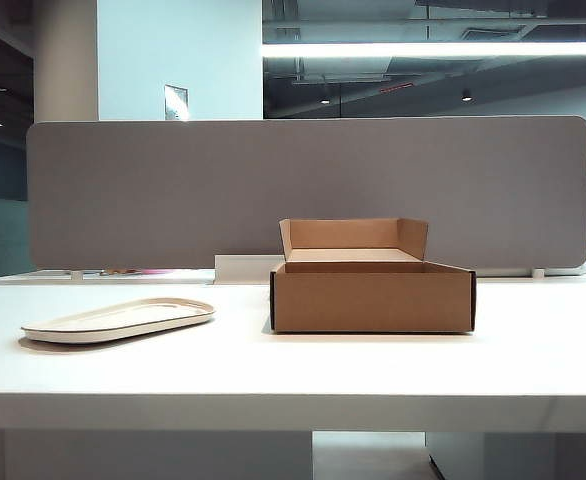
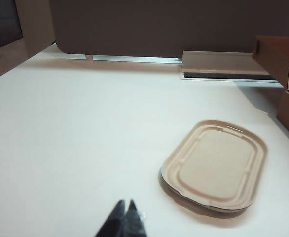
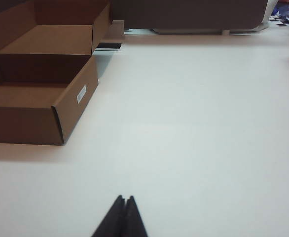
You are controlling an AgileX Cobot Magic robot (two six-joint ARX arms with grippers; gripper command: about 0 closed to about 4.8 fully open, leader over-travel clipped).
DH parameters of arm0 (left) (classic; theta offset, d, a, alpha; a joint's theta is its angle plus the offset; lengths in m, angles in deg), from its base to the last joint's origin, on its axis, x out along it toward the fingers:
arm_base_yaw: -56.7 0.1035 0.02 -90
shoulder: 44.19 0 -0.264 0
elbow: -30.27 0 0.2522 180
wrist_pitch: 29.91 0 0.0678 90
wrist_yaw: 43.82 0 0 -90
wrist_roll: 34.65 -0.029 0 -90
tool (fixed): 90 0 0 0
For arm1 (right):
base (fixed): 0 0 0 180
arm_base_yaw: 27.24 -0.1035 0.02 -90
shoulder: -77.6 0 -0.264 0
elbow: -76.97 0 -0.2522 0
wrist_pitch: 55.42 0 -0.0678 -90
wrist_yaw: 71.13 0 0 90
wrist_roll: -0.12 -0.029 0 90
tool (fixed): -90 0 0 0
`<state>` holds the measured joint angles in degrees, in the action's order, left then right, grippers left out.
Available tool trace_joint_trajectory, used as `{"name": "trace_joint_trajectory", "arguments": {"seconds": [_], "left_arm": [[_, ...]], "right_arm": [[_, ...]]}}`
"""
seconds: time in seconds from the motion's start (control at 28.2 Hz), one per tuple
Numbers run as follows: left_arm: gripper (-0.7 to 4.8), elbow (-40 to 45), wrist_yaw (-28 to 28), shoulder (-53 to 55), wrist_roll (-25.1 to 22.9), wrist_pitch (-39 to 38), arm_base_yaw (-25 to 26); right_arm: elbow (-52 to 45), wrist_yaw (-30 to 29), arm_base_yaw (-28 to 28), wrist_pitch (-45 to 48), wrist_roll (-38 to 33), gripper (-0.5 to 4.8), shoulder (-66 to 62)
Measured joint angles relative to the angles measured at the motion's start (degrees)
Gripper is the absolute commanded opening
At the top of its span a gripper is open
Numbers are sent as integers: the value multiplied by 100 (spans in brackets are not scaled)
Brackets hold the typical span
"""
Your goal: Pick up the lid and place it into the paper box.
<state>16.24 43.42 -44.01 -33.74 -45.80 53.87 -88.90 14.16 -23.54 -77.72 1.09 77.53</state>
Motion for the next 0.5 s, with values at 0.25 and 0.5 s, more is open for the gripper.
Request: {"name": "trace_joint_trajectory", "arguments": {"seconds": [0.25, 0.5], "left_arm": [[-3, 0, 146, 0, -2, 2, 0], [-3, 0, 264, 0, -7, 61, 0]], "right_arm": [[0, -52, -2, 7, 50, -1, 0], [2, -800, -9, 330, 52, -1, 0]]}}
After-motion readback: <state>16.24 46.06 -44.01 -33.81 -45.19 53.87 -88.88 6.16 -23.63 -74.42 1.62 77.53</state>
